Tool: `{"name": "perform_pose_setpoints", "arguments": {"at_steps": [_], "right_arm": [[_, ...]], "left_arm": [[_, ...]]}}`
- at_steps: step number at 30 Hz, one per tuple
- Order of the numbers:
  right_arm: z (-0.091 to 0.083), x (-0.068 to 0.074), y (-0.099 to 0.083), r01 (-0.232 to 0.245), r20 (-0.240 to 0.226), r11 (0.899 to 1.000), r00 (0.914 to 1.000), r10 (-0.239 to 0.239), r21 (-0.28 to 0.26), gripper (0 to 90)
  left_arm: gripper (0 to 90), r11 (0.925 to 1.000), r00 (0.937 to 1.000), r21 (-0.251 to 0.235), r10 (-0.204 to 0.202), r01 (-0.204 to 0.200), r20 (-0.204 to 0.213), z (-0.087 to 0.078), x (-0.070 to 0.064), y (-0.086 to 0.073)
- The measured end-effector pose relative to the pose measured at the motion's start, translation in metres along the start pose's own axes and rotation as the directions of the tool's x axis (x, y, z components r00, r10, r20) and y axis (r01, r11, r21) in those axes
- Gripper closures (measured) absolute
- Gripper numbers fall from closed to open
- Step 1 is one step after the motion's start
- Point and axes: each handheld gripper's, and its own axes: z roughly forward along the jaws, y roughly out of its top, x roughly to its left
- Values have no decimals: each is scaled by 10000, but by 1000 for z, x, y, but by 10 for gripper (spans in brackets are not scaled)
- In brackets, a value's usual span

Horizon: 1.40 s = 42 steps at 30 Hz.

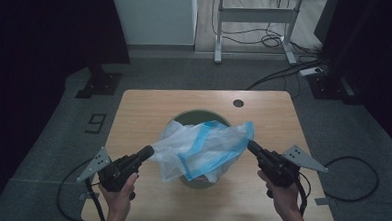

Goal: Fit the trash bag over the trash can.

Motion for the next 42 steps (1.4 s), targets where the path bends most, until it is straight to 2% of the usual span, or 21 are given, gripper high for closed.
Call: {"name": "perform_pose_setpoints", "arguments": {"at_steps": [3,5,7,9,13,17,22,26,29,31,34,36,38,39,42], "right_arm": [[-2,1,-10,-100,-115,9997,9999,103,211,892],[-3,1,-15,-87,-136,9994,9999,92,336,892],[-3,0,-17,-139,-102,9991,9998,144,404,892],[-2,-2,-17,-140,-55,9990,9999,143,426,892],[0,-4,-14,-54,-12,9990,10000,54,448,892],[2,-3,-11,79,-17,9988,10000,-79,473,892],[3,-2,-8,196,-17,9986,9998,-196,486,892],[5,0,-4,280,-62,9985,9996,-278,461,892],[6,1,-3,301,-87,9985,9995,-297,463,892],[7,1,-3,310,-82,9985,9995,-307,455,892],[7,1,-2,326,-85,9985,9994,-322,446,892],[7,1,-2,331,-75,9984,9994,-328,452,892],[7,0,-3,325,-60,9984,9995,-323,462,892],[6,0,-3,328,-48,9984,9995,-326,471,892],[6,-1,-4,427,43,9978,9991,-430,514,891]], "left_arm": [[883,9996,9999,248,-107,104,119,0,1,-3],[833,9993,9996,338,-194,187,201,0,2,-2],[745,9999,10000,119,-51,51,-22,-1,0,4],[647,9999,9999,108,108,-108,-74,0,-1,14],[500,9989,9995,358,293,-289,-107,8,-1,34],[452,9969,9984,545,561,-564,73,17,-3,49],[435,9902,9968,1170,736,-766,301,32,-3,62],[439,9797,9961,1832,738,-814,475,48,-2,68],[468,9646,9952,2480,768,-896,607,62,-2,68],[532,9540,9933,2795,931,-1087,687,70,-3,67],[695,9390,9904,3161,1195,-1356,697,76,-5,64],[801,9343,9893,3263,1269,-1434,712,79,-6,62],[895,9381,9884,3123,1342,-1498,711,80,-5,61],[899,9415,9885,3016,1384,-1506,615,81,-5,61],[900,9593,9881,2381,1531,-1521,146,79,-4,61]]}}
